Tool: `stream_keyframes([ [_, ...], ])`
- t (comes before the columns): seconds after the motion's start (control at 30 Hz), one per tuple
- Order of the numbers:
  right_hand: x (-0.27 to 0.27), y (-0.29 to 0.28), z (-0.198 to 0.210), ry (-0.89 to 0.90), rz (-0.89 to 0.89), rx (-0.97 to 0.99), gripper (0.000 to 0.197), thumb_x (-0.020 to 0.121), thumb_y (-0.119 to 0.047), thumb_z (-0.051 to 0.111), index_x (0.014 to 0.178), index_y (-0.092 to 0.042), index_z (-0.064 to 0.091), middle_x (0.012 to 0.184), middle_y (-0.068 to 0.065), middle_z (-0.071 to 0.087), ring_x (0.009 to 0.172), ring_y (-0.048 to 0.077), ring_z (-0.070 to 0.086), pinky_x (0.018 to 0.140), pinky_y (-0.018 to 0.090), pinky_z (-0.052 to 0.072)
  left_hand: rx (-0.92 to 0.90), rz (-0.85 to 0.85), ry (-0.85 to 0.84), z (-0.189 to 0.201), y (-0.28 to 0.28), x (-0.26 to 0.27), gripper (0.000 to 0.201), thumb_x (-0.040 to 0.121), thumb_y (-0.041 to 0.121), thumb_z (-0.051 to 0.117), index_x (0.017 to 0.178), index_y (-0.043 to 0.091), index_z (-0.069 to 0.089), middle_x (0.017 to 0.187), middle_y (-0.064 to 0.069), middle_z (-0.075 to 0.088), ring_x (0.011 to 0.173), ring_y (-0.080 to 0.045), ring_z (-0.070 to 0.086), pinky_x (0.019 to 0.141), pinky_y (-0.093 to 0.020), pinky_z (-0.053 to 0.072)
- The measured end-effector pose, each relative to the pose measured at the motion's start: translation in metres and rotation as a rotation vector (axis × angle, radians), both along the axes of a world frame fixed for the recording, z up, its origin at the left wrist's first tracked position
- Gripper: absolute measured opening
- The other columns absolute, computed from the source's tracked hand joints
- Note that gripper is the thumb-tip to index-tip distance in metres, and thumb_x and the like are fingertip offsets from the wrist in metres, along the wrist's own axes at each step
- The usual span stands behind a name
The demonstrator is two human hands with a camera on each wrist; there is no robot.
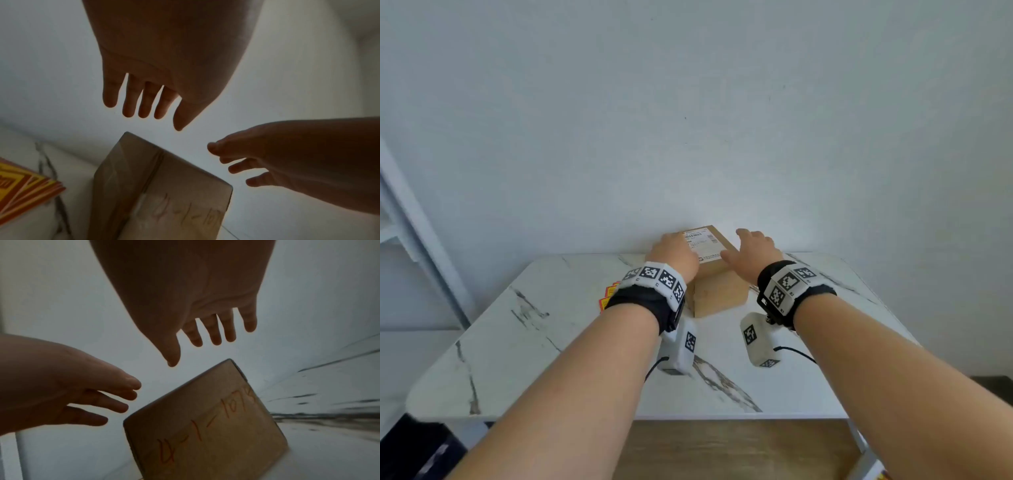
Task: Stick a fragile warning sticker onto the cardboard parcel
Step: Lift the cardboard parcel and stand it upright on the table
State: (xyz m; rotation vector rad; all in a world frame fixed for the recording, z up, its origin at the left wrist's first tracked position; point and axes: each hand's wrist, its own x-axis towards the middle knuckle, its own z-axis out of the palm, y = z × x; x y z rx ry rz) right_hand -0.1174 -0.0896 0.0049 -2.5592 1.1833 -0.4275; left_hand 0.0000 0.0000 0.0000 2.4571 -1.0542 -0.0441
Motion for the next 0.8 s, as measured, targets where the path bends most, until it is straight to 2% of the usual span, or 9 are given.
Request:
stream_keyframes([
  [0.07, 0.002, -0.002, -0.002, -0.006, -0.009, 0.067, 0.055, 0.094, -0.039, 0.044, 0.142, -0.012, 0.037, 0.139, 0.013, 0.046, 0.128, 0.031, 0.041, 0.1, 0.044, 0.043, 0.0, 0.033, 0.064, -0.008, -0.003, 0.0, 0.049, 0.093, 0.033, 0.049, 0.134, 0.006, 0.049, 0.128, -0.013, 0.058, 0.111, -0.032, 0.062, 0.086, -0.035, 0.052],
  [0.13, 0.005, -0.004, -0.007, -0.015, -0.011, 0.134, 0.047, 0.095, -0.037, 0.042, 0.133, -0.01, 0.042, 0.132, 0.015, 0.05, 0.121, 0.032, 0.048, 0.095, 0.043, 0.046, 0.006, 0.029, 0.13, -0.016, -0.003, -0.007, 0.051, 0.095, 0.037, 0.045, 0.136, 0.007, 0.049, 0.128, -0.014, 0.061, 0.109, -0.033, 0.063, 0.086, -0.035, 0.051],
  [0.23, 0.006, -0.007, -0.016, -0.041, 0.002, 0.211, 0.035, 0.096, -0.033, 0.04, 0.118, -0.007, 0.047, 0.116, 0.014, 0.06, 0.098, 0.03, 0.059, 0.079, 0.037, 0.047, -0.05, 0.054, 0.249, -0.028, -0.006, -0.01, 0.051, 0.098, 0.038, 0.04, 0.139, 0.007, 0.041, 0.13, -0.015, 0.06, 0.114, -0.035, 0.061, 0.09, -0.037, 0.047],
  [0.33, 0.002, -0.005, -0.025, -0.086, -0.008, 0.285, 0.034, 0.095, -0.033, 0.043, 0.117, -0.008, 0.048, 0.105, 0.009, 0.061, 0.083, 0.024, 0.056, 0.065, 0.032, 0.042, -0.11, 0.062, 0.319, -0.038, -0.003, -0.015, 0.054, 0.099, 0.041, 0.037, 0.141, 0.007, 0.036, 0.133, -0.017, 0.057, 0.117, -0.036, 0.058, 0.09, -0.037, 0.045],
  [0.4, -0.003, -0.004, -0.032, -0.193, -0.026, 0.361, 0.039, 0.09, -0.036, 0.048, 0.119, -0.01, 0.049, 0.109, 0.008, 0.062, 0.085, 0.022, 0.057, 0.068, 0.032, 0.045, -0.127, 0.054, 0.355, -0.042, -0.001, -0.019, 0.058, 0.099, 0.045, 0.035, 0.142, 0.006, 0.037, 0.135, -0.018, 0.056, 0.118, -0.036, 0.057, 0.089, -0.035, 0.043],
  [0.5, -0.009, -0.003, -0.036, -0.279, -0.057, 0.466, 0.048, 0.084, -0.036, 0.054, 0.126, -0.012, 0.051, 0.116, 0.006, 0.063, 0.099, 0.024, 0.06, 0.089, 0.04, 0.05, -0.134, 0.054, 0.356, -0.043, 0.001, -0.022, 0.055, 0.099, 0.044, 0.036, 0.137, 0.005, 0.043, 0.132, -0.018, 0.056, 0.116, -0.036, 0.057, 0.09, -0.037, 0.045],
  [0.67, -0.019, 0.001, -0.031, -0.331, -0.07, 0.499, 0.057, 0.08, -0.027, 0.062, 0.131, -0.012, 0.041, 0.116, 0.006, 0.061, 0.099, 0.024, 0.061, 0.083, 0.035, 0.053, -0.144, -0.003, 0.334, -0.033, 0.005, -0.03, 0.046, 0.099, 0.032, 0.039, 0.14, 0.01, 0.042, 0.137, -0.012, 0.055, 0.121, -0.033, 0.056, 0.097, -0.039, 0.046],
  [0.73, -0.022, 0.002, -0.032, -0.336, -0.072, 0.46, 0.064, 0.076, -0.024, 0.065, 0.132, -0.012, 0.037, 0.118, 0.008, 0.061, 0.1, 0.025, 0.063, 0.083, 0.037, 0.055, -0.172, -0.021, 0.296, -0.031, 0.008, -0.034, 0.044, 0.096, 0.02, 0.044, 0.139, 0.013, 0.041, 0.136, -0.009, 0.056, 0.118, -0.031, 0.058, 0.09, -0.036, 0.046],
  [0.8, -0.025, 0.004, -0.035, -0.308, -0.086, 0.402, 0.062, 0.076, -0.02, 0.066, 0.13, -0.011, 0.036, 0.116, 0.009, 0.06, 0.099, 0.027, 0.062, 0.079, 0.036, 0.055, -0.192, -0.019, 0.237, -0.029, 0.014, -0.039, 0.046, 0.091, 0.008, 0.047, 0.136, 0.014, 0.041, 0.129, -0.008, 0.059, 0.11, -0.032, 0.061, 0.077, -0.033, 0.044],
])
